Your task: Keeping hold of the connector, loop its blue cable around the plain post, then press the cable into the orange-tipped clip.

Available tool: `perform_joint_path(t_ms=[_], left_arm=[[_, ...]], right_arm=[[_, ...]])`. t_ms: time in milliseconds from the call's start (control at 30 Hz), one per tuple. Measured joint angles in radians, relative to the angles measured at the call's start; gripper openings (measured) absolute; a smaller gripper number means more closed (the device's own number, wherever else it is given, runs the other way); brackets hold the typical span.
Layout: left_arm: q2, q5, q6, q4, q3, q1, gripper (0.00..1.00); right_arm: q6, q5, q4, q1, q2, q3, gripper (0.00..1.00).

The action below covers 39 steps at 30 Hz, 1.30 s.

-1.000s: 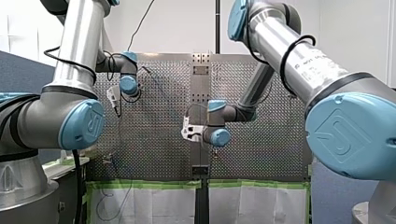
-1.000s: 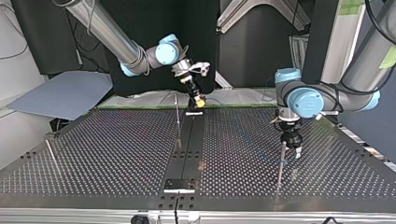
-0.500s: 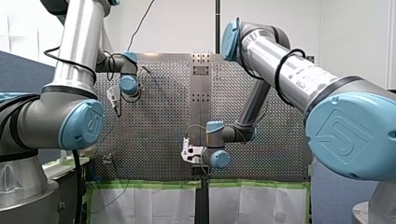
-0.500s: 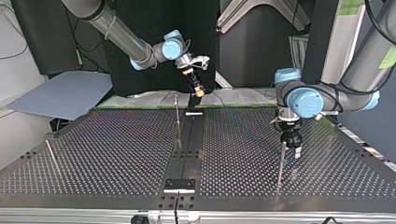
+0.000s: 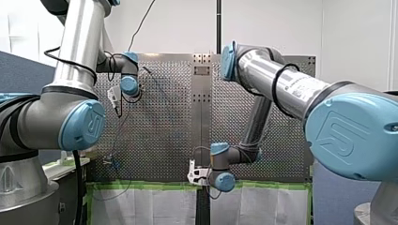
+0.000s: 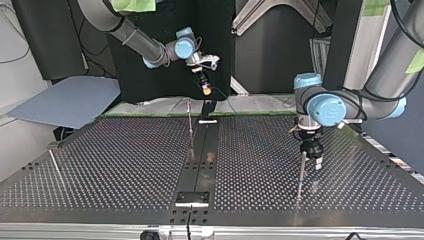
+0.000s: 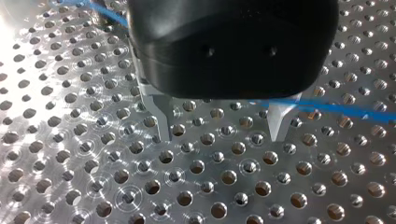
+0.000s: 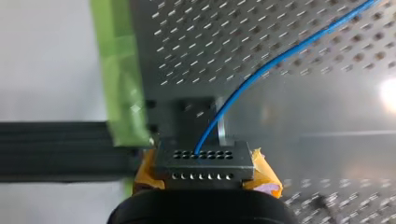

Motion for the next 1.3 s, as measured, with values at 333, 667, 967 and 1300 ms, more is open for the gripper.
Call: perform_joint_path(t_ms=[333,667,967,1300], left_arm=[[0.0,0.0,0.001,0.001,0.0,-0.001,1.0],[0.0,-0.001,0.001,0.001,0.0,0.0,1.0],[0.0,-0.001,0.001,0.001,0.0,0.001,1.0],[0.0,-0.006,0.006,0.001,0.0,0.003,1.0]], right_arm=[[0.004,0.065,-0.032,-0.032,0.103,0.0,0.0],[0.012,0.091,-0.054,-0.074,0.198,0.0,0.0],[0.001,0.12,-0.056,-0.1,0.228,0.0,0.0],[-0.023,0.176,-0.075,-0.108,0.216,0.027,0.0]])
